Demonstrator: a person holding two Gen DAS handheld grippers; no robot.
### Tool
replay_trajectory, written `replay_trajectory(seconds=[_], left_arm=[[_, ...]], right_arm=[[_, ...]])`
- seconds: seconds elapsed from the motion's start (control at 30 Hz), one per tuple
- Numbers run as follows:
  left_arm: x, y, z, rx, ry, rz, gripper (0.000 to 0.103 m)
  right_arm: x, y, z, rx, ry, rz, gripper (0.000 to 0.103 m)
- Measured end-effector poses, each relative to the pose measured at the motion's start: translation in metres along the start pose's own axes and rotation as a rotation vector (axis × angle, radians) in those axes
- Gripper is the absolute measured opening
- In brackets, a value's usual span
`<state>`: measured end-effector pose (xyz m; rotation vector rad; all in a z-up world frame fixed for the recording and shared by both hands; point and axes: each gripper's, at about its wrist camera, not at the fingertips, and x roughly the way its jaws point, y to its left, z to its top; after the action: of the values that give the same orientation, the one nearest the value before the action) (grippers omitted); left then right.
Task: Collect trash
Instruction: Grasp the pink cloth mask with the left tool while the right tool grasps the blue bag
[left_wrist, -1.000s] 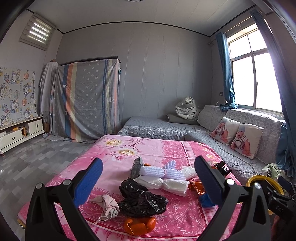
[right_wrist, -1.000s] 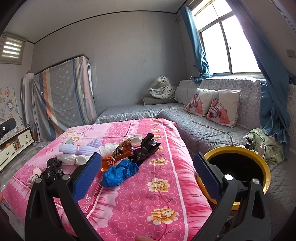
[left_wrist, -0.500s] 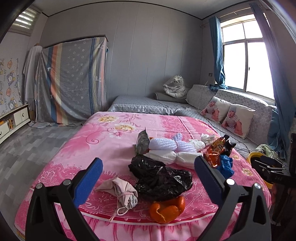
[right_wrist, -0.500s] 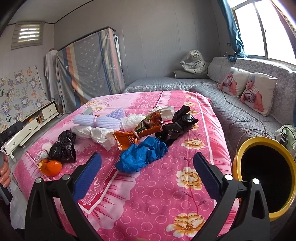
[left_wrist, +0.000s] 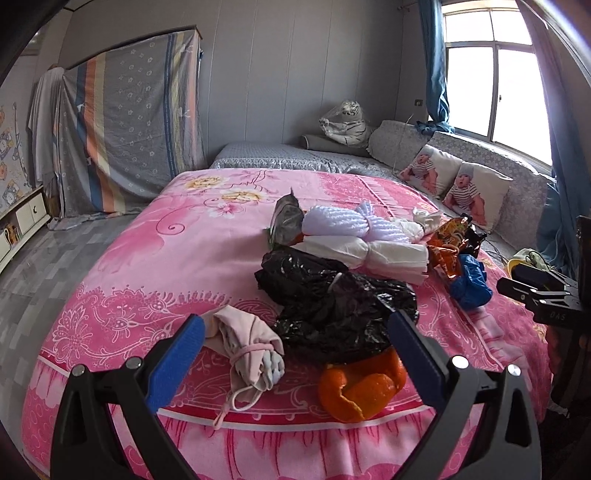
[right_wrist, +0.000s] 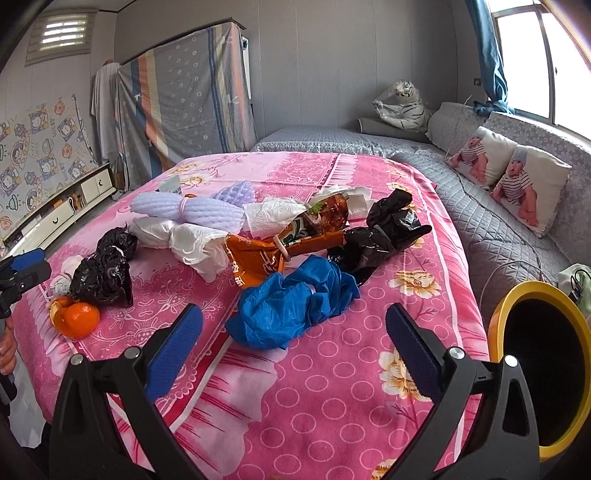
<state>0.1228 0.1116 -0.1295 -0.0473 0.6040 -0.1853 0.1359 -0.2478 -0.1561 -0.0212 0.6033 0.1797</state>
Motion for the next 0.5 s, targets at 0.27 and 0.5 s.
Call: replay_trajectory(seconds=[0.27,0.5], left_arm=[[0.017,0.017,0.004,-0.103,0.045,0.033,0.096],[0.032,0.024,0.001,-0.153,0.085,0.042,0.096]], right_arm=[[0.014,0.008,0.005,-0.02,0.03,-0.008,0.095],[0.033,0.011,0.009,-0.037,0.083,-0.043,0.095]])
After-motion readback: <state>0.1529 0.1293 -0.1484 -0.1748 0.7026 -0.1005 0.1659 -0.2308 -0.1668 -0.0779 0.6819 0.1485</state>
